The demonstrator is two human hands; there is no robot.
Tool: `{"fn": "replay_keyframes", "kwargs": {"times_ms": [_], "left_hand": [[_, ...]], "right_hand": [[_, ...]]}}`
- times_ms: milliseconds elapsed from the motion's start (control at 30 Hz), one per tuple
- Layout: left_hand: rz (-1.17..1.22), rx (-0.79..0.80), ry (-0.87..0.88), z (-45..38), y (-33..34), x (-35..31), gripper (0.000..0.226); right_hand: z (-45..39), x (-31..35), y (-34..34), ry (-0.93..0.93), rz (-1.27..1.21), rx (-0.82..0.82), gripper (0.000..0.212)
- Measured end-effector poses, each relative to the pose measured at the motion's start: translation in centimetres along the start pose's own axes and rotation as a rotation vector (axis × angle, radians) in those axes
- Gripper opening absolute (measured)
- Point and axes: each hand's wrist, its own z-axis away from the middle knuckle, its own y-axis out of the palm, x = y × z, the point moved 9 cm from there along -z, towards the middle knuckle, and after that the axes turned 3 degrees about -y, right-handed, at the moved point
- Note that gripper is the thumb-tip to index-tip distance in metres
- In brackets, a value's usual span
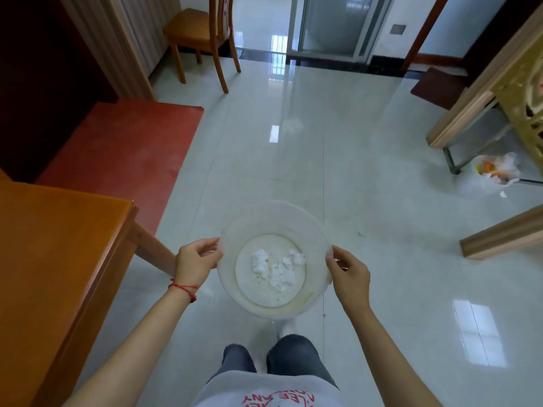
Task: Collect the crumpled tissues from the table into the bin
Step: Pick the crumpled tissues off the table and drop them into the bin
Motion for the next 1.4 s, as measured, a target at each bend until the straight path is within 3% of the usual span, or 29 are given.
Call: {"fn": "replay_keyframes", "kwargs": {"times_ms": [633, 1100, 1400], "left_hand": [[0.167, -0.218, -0.117, -21.7, 3.4, -7.5, 0.03], [0.219, -0.421, -0.194, -38.6, -5.9, -8.3, 0.031], [0.257, -0.669, -0.235, -42.7, -13.8, -9.0, 0.03]], "right_hand": [[-30.7, 8.2, 10.5, -0.09, 0.096, 0.258, 0.022], [-45.2, 16.7, 30.7, -0.14, 0.158, 0.453, 0.023], [-49.2, 23.2, 44.6, -0.242, 0.233, 0.658, 0.023]]}}
